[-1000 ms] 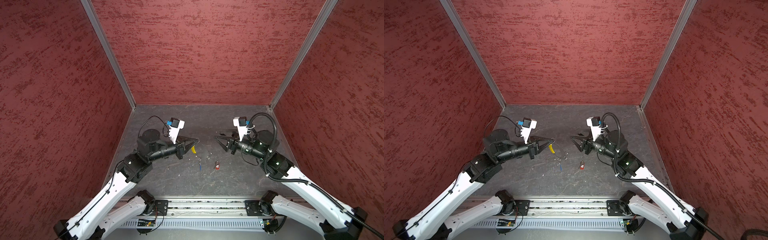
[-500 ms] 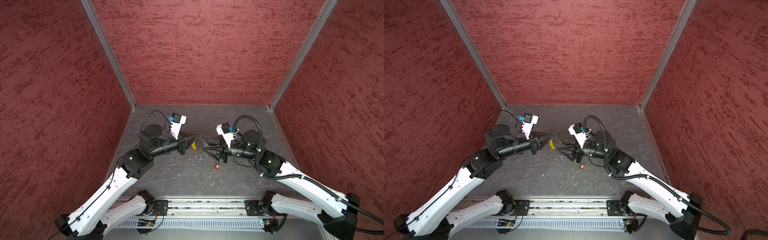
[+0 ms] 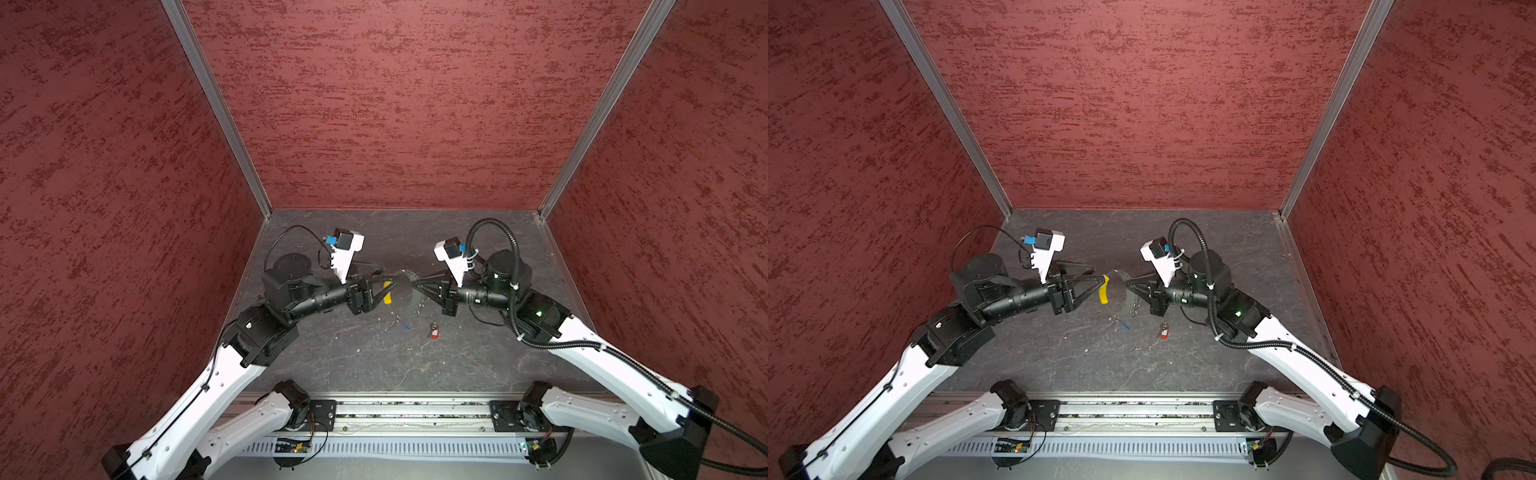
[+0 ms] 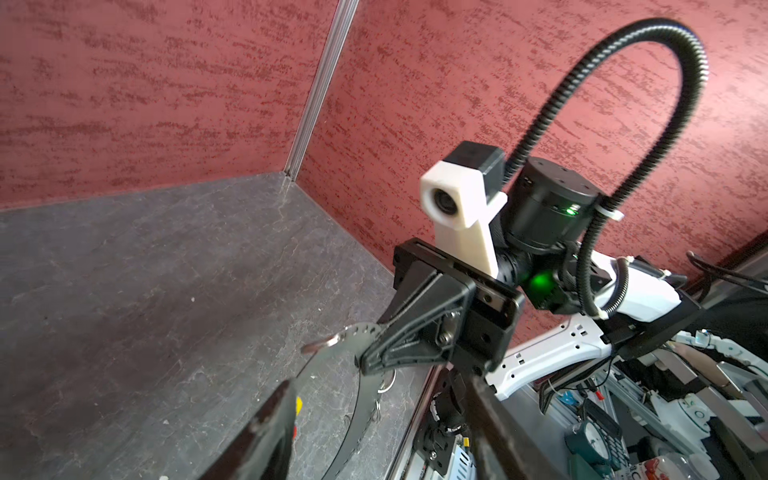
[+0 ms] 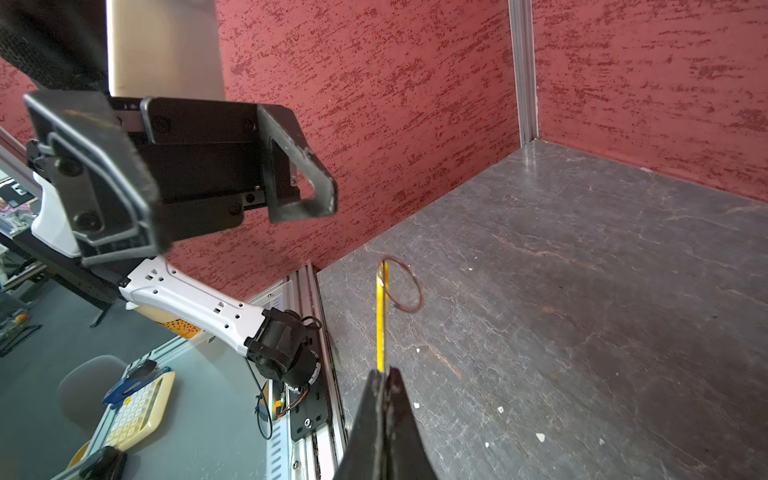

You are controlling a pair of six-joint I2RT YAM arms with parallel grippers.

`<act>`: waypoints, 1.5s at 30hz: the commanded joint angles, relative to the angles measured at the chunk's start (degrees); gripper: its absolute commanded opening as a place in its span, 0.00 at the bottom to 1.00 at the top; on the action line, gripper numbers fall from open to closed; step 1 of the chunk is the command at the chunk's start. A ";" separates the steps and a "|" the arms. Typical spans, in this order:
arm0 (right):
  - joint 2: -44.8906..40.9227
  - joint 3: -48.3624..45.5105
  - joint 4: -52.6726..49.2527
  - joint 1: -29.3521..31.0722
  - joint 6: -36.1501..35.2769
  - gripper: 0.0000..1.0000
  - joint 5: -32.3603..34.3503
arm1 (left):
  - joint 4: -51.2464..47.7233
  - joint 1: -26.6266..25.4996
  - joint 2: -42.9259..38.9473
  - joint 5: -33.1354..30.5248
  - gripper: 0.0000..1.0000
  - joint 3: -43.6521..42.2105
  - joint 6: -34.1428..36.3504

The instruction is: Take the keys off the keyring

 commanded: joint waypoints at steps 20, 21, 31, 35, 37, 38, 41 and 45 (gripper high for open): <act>2.75 4.35 8.81 -7.57 9.39 0.00 -21.19 | 11.14 3.12 3.85 19.92 0.17 -5.08 -7.64; 2.79 4.41 8.60 -7.61 9.56 0.00 -20.51 | 11.53 3.15 4.11 18.95 0.09 -5.11 -8.53; -4.34 3.01 5.20 -7.13 8.08 0.48 -0.90 | 12.88 -0.48 2.82 -9.92 0.00 -2.74 -16.83; -7.63 -0.33 6.97 -5.96 8.35 0.50 3.68 | 12.45 -0.70 5.50 -16.75 0.00 -0.93 -19.65; -7.95 -1.78 6.97 -4.93 8.70 0.50 4.63 | 11.28 -0.92 7.53 -19.37 0.00 0.44 -21.16; -7.85 -2.24 6.89 -4.25 8.82 0.49 4.71 | 11.03 -0.97 8.35 -20.05 0.00 0.93 -21.61; -7.15 -3.27 6.16 -1.81 8.49 0.47 6.59 | 10.80 -1.51 10.18 -22.78 0.00 2.11 -23.06; -4.98 -2.84 2.94 1.32 6.35 0.44 11.21 | 11.63 -1.84 11.37 -23.20 0.00 2.75 -24.25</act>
